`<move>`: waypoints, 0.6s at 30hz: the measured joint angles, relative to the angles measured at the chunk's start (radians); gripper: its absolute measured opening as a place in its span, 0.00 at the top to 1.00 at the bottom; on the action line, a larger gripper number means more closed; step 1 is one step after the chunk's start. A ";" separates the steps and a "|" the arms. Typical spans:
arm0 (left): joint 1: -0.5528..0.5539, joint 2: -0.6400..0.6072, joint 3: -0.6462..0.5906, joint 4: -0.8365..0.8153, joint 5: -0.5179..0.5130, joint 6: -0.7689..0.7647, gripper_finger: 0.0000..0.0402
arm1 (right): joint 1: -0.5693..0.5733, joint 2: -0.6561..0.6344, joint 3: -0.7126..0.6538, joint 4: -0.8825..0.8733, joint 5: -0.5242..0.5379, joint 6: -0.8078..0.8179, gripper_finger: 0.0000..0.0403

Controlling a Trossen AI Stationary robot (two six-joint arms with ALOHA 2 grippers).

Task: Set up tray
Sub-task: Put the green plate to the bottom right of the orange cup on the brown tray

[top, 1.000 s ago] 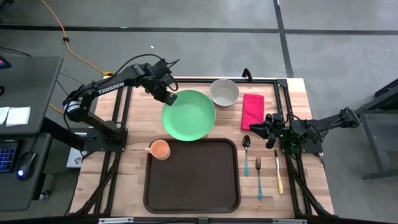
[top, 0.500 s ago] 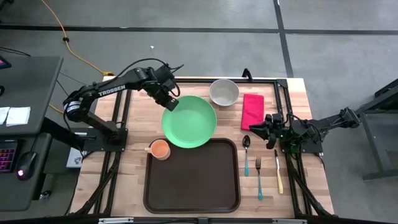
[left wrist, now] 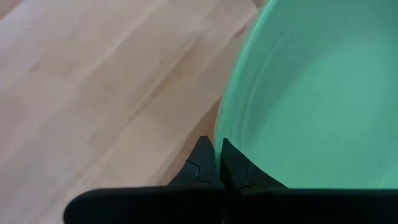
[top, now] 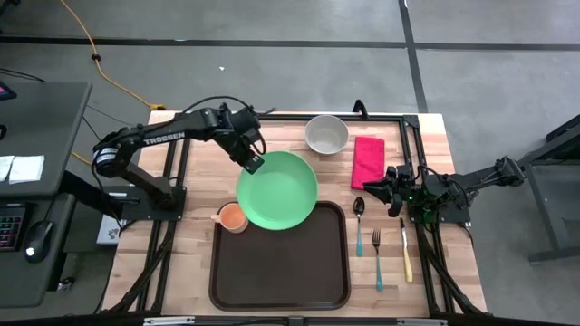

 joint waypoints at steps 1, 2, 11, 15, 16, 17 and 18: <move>-0.011 0.000 0.000 0.001 -0.001 -0.001 0.96 | 0.000 0.000 0.000 0.000 0.000 0.000 0.83; -0.021 0.000 0.000 0.000 -0.001 -0.004 0.96 | 0.000 0.000 0.000 0.000 0.000 0.000 0.83; -0.116 0.000 0.000 0.041 -0.010 -0.055 0.96 | 0.000 0.000 0.000 0.000 0.000 0.000 0.83; -0.156 0.000 0.000 0.038 -0.016 -0.076 0.96 | 0.000 0.000 0.000 0.000 0.000 0.000 0.83; -0.166 0.000 0.000 0.039 -0.018 -0.080 0.96 | 0.000 0.000 0.000 0.000 0.000 0.000 0.83; -0.174 0.000 0.000 0.039 -0.021 -0.084 0.96 | 0.000 0.000 0.000 0.000 0.000 0.000 0.83; -0.182 0.000 0.000 0.038 -0.022 -0.091 0.96 | 0.000 0.000 0.000 0.000 0.000 0.000 0.83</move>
